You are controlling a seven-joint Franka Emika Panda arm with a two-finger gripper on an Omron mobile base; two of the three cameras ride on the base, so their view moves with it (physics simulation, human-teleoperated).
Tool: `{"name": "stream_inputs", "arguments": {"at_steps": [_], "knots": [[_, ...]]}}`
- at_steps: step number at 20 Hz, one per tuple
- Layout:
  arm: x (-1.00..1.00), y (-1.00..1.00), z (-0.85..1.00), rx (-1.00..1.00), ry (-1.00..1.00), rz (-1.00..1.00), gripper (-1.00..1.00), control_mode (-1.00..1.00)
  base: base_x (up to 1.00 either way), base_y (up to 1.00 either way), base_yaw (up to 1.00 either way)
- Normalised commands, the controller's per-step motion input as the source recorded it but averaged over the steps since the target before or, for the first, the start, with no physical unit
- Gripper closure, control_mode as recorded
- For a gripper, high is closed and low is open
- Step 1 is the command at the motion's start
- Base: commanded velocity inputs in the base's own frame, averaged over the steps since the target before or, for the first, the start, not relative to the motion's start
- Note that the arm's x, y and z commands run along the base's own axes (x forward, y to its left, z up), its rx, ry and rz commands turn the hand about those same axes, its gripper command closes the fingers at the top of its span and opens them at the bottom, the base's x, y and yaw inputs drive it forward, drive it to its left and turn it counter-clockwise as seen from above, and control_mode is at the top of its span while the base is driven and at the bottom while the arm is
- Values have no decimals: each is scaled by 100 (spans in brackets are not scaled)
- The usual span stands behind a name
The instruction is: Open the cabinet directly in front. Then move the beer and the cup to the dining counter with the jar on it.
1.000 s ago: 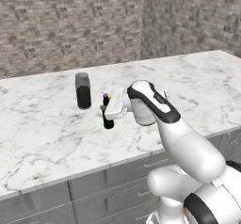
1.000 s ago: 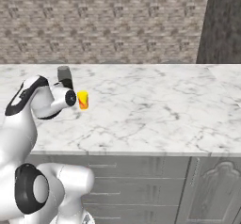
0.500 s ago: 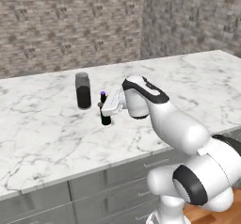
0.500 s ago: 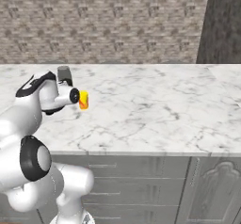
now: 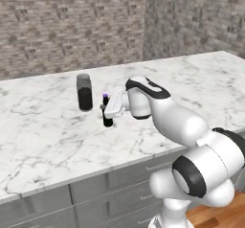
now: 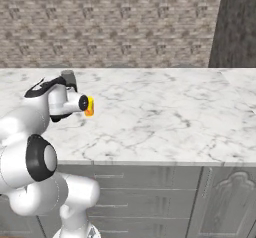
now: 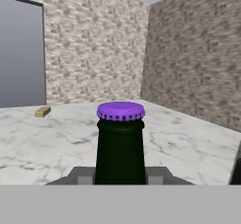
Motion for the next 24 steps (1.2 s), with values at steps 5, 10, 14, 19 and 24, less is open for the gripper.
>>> {"name": "stream_inputs", "arguments": {"at_steps": [5, 10, 14, 19, 24], "knots": [[0, 0, -6, 5, 0, 0, 100, -100, 0, 0, 0], [2, 0, -3, 5, 0, 0, 100, -100, 0, 0, 0], [1, 0, -4, 4, 0, 0, 100, -100, 0, 0, 0], [5, 0, 0, 0, 0, 0, 100, -100, 0, 0, 0], [30, 0, -10, 0, -5, 0, 100, -100, 0, 0, 0]]}}
